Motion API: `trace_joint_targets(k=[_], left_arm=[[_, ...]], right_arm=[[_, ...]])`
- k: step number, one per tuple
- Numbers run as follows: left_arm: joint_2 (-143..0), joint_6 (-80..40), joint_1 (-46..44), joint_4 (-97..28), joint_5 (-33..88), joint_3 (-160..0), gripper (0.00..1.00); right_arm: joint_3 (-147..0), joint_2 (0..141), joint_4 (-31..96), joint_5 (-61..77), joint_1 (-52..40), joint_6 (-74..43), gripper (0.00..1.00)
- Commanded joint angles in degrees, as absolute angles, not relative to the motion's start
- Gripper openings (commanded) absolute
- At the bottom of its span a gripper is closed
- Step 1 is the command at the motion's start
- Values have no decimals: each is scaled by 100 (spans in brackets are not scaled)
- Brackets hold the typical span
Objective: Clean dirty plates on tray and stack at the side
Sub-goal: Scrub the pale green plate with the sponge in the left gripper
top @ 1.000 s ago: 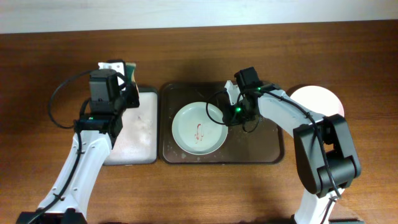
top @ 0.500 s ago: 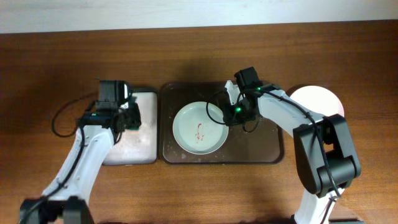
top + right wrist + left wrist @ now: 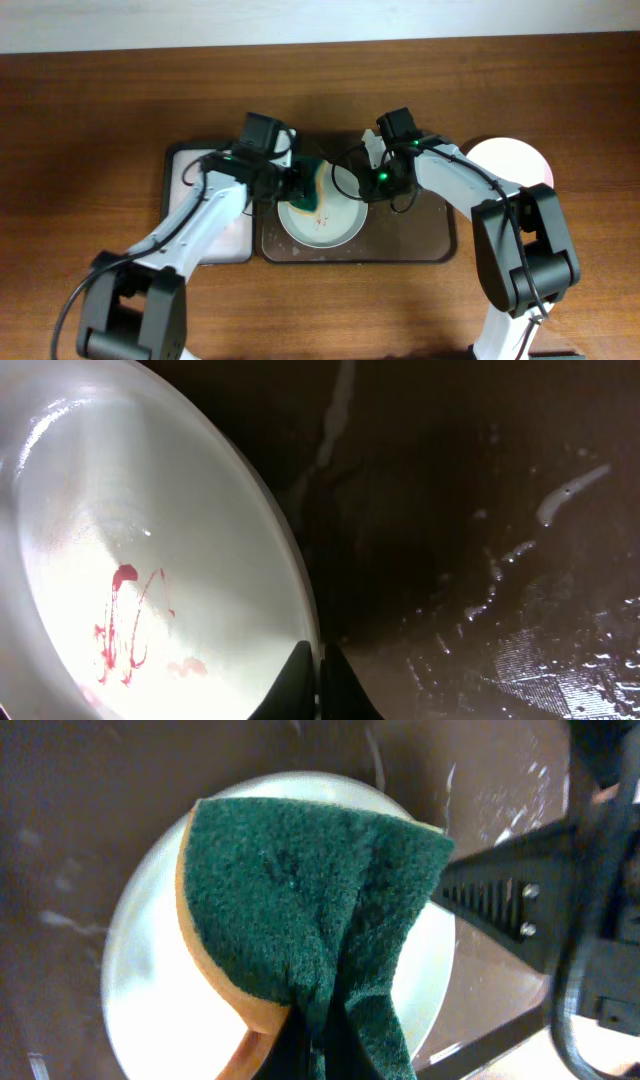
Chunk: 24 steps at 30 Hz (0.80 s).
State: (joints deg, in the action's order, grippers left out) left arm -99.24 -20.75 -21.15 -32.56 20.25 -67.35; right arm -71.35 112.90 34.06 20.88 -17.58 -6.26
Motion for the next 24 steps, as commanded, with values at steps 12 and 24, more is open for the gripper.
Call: trace_joint_targets(k=[12,24], left_arm=[[-10971,-3343,-3144,-3079,412,-6755,0],[-9627,-2388,-2683,-3347,64,-7142,0]], right_arm=[[-7124,11384,3435,2032,-1800,-646,12],[-7124,11384,3511,1922,-1800,-646,12]])
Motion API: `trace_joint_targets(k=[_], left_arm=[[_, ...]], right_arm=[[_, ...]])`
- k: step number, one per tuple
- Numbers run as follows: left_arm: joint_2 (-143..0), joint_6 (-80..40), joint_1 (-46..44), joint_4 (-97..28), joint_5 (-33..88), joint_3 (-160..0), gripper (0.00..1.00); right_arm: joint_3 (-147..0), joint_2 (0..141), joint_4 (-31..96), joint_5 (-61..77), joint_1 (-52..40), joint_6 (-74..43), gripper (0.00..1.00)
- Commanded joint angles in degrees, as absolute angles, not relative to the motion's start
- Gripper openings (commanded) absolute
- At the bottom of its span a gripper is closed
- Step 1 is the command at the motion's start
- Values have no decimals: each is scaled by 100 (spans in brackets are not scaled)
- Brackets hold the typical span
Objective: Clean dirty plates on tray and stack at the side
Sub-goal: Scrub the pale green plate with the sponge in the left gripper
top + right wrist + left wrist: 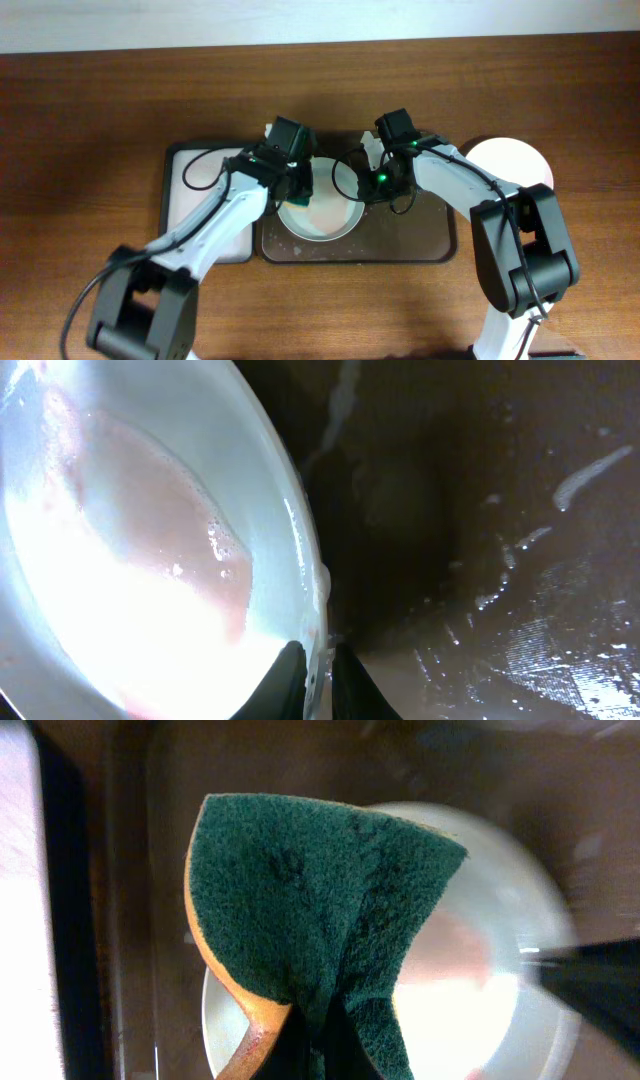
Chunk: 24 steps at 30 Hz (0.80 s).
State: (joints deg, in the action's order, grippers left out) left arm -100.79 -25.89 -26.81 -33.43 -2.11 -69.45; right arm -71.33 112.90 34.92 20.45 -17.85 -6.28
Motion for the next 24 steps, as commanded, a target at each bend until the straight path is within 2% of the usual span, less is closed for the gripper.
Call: trace_joint_targets(k=[1,4,9,10,13,15,19,24], left_arm=[[-9664,-2392,-2685,-3393,355,-7118,0],[-9981,-2825,-2724,-3433,709,-6879,0],[-10790,-2860,-3100,-3148,1007,-6742,0],[-10938,-2788,-3124,-3168,762,-6742,0],[-10991,-2714,-3118,-3448,-1374,-6751,0],[-10989,-2714,-3041,-3485,-2086,-6812,0],[-10895,-2137,-2860,-3861,-1588,-7437,0],[-10243,-2093,-2821,-4491,-1133,-7981,0]], right_arm=[[-7124,11384,3516,1922,-1800,-646,12],[-7124,11384,3516,1922,-1800,-646,12],[-7124,11384,3518,1922,-1800,-646,12],[-7124,11384,3518,1922,-1800,-646,12],[-7124,11384,3520,1922,-1800,-646,12],[-7124,11384,3527,1922,-1800,-646,12],[-7124,11384,3540,1922,-1800,-646,12],[-7124,11384,3570,1852,-1800,-650,12]])
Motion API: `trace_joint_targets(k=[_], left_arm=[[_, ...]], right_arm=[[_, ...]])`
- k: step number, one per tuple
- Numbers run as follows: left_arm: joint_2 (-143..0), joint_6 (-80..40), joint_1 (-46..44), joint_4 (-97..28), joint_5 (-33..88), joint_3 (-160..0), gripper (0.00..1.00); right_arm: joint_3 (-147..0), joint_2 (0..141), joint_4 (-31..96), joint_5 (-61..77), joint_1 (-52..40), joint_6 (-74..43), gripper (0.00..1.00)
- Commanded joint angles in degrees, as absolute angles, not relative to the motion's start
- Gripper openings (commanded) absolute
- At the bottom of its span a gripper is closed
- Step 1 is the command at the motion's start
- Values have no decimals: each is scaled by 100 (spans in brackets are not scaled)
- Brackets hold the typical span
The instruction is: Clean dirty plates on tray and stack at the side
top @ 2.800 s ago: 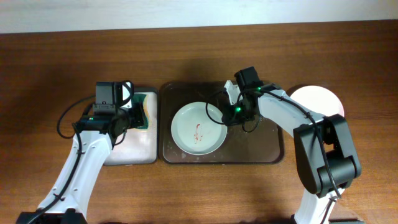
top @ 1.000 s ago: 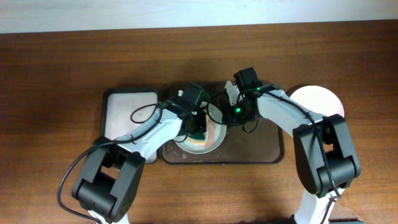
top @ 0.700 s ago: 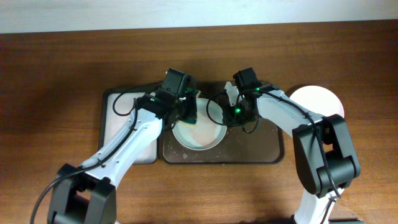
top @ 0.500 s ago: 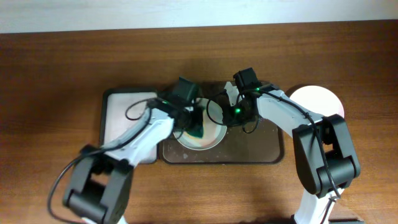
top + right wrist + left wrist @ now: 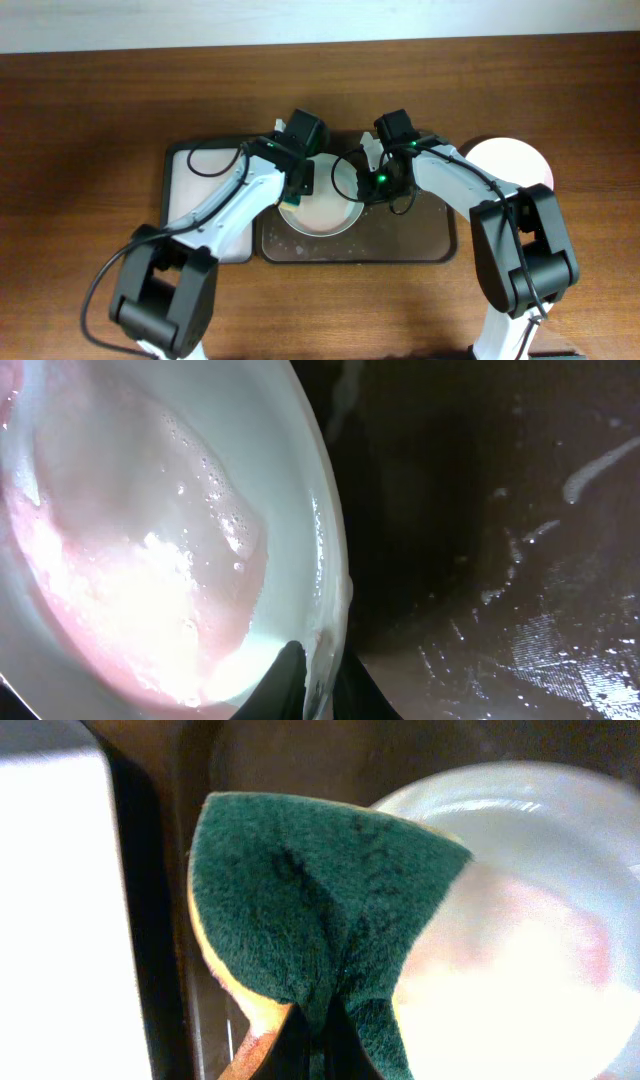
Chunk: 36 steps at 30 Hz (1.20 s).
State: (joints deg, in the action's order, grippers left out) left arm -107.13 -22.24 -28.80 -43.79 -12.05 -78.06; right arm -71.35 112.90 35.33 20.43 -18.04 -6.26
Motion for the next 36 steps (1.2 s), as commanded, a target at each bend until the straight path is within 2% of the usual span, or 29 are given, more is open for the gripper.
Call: trace_joint_targets(k=[1,3,4,5,7,10,13,15,17,21,27,33,36], left_arm=[[-10123,-2093,-2709,-4668,-1131,-7981,0],[-10057,-2097,-2497,-4917,-1127,-7981,0],[-10057,-2097,-2318,-5070,-1125,-7981,0],[-10057,-2093,-2147,-5151,-1061,-7981,0],[-10057,-2082,-1612,-5170,-395,-7981,0],[-10057,-1326,-1037,-5153,460,-7975,0],[-10057,-923,-624,-5231,537,-7946,0],[-10060,-690,-373,-5225,548,-7795,0],[-10060,-237,-233,-5120,1059,-7509,0],[-10060,-145,-169,-4648,1116,-6855,0],[-10060,-167,-169,-4235,1116,-6490,0],[-10060,-167,-169,-4226,1116,-6490,0],[-10060,-167,-169,-4224,1116,-6490,0]], right_arm=[[-7124,11384,3577,1852,-1800,-648,15],[-7124,11384,3564,1859,-1800,-646,17],[-7124,11384,3564,1861,-1800,-646,12],[-7124,11384,3577,1863,-1800,-646,4],[-7124,11384,3623,1863,-1800,-644,4],[-7131,11354,3736,1855,-1796,-642,4],[-7137,11010,3859,1437,-1793,-642,4],[-7137,10519,3959,873,-1796,-642,4],[-7137,10025,4018,239,-1800,-639,4],[-7137,9295,4032,-882,-1839,-617,4],[-7137,8735,4010,-4091,-3063,-469,4],[-7135,8737,3872,-5983,-4132,-469,4],[-7135,8737,3813,-6283,-4274,-471,4]])
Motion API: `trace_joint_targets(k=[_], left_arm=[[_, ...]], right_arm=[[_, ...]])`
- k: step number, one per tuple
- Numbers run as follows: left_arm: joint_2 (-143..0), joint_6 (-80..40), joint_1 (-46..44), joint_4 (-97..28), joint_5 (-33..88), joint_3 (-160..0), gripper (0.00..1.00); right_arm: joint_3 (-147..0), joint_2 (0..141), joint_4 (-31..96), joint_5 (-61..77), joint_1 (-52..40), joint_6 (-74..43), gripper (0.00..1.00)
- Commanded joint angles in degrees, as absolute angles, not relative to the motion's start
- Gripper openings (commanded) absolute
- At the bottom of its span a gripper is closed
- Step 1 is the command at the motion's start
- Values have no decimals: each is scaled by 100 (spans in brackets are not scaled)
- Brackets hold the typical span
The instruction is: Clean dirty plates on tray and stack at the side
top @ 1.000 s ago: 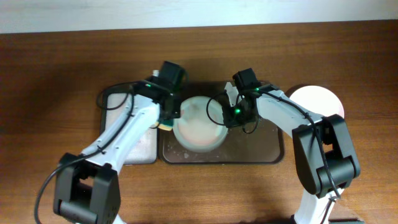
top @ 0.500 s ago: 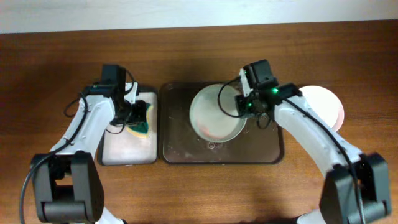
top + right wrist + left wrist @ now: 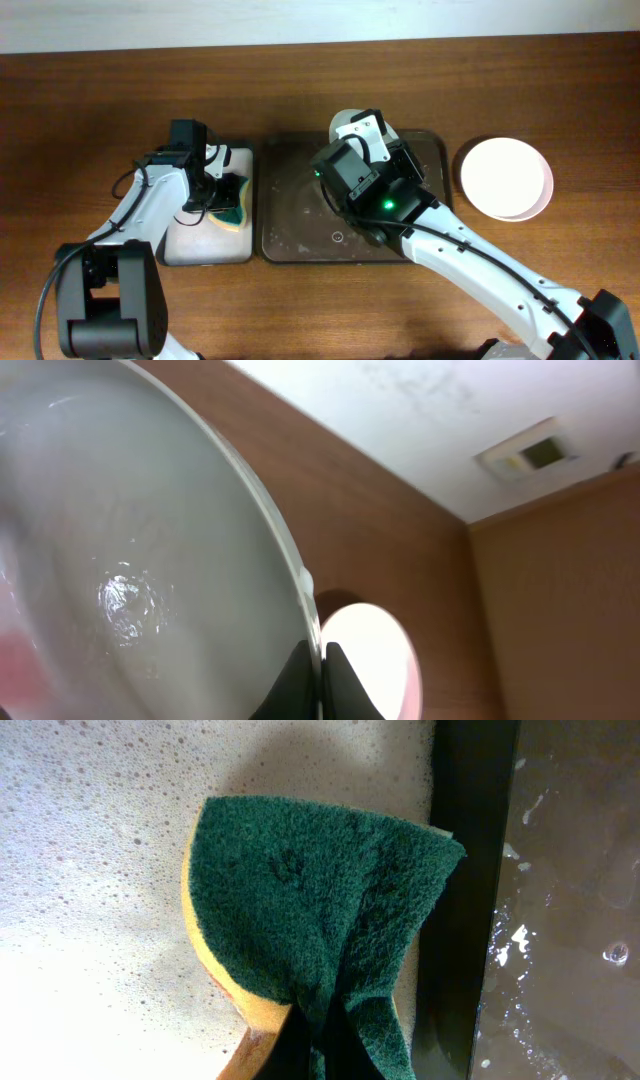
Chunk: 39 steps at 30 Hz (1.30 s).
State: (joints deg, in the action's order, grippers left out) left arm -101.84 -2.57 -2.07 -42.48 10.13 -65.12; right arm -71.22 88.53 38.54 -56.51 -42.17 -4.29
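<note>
My right gripper [image 3: 320,663] is shut on the rim of a white plate [image 3: 130,560], held tilted in the air; from overhead only part of the plate [image 3: 346,122] shows over the far edge of the brown tray [image 3: 300,215]. The plate's face looks wet, with a faint pink tint at its lower left. My left gripper [image 3: 318,1045] is shut on a green and yellow sponge [image 3: 310,890], which rests on the white foamy tray [image 3: 100,870]. Overhead, the sponge [image 3: 233,200] lies near that tray's right edge.
A stack of white plates [image 3: 505,178] stands on the table right of the brown tray and also shows below the held plate as a pale disc [image 3: 365,650]. The brown tray [image 3: 570,920] is wet with drops and holds no plate. Wooden table [image 3: 100,100] lies all around.
My left gripper has gone from the plate to the white foamy tray on the left, sponge still in it. My right gripper has raised the plate off the brown tray, and the pink foam is mostly gone.
First the plate lay in the brown tray with red streaks, my right gripper on its rim and the sponge on it. Then the streaks were smeared into pink foam under the sponge. Now the sponge is on the foamy tray and the plate is held up in the air.
</note>
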Motion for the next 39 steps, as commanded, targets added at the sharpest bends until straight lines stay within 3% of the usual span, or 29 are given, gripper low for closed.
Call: trace_joint_targets(k=[1,7,8,13,17,18,19,22,29,30,32,33,35,37,39], left_arm=[[-10060,-167,-169,-4222,1116,-6490,0],[-10057,-515,-169,-3798,707,-6504,1],[-10057,-515,-169,-3774,707,-6549,13],[-9688,-513,-169,-3859,770,-6790,52],[-9019,-515,-169,-4047,773,-6790,53],[-8958,-513,-169,-4200,770,-6788,65],[-8967,-513,-169,-4322,770,-6779,70],[-9002,-513,-169,-4554,768,-6748,71],[-9004,-513,-169,-4571,768,-6748,73],[-9004,-513,-169,-4576,768,-6748,73],[-9004,-513,-169,-4574,768,-6748,74],[-9004,-513,-169,-4569,768,-6748,75],[-9004,-513,-169,-4554,768,-6748,82],[-9002,-565,-169,-4521,762,-6748,100],[-9002,-781,-169,-4534,744,-6748,100]], right_arm=[[-7135,8737,3815,-6283,-4274,-469,4],[-7135,8737,3813,-6281,-4272,-471,4],[-7135,8737,3811,-6261,-4272,-475,4],[-7135,8746,3734,-4617,-3804,-701,4],[-7135,8746,3795,-2991,-2495,-1168,4],[-7135,8746,3887,-2462,-1979,-1426,4],[-7135,8746,4014,-1979,-1461,-1603,4],[-7135,8772,4320,-902,71,-1706,4],[-7129,9345,4589,-447,2344,-1704,4],[-7129,9487,4622,-447,2510,-1704,9],[-7129,9640,4624,-198,2589,-1702,43],[-7129,9692,4611,329,2582,-1702,52],[-7129,9701,4539,1828,2497,-1385,60],[-7129,9703,4582,3109,2095,-709,69],[-7129,9703,4829,3127,1612,-432,83]])
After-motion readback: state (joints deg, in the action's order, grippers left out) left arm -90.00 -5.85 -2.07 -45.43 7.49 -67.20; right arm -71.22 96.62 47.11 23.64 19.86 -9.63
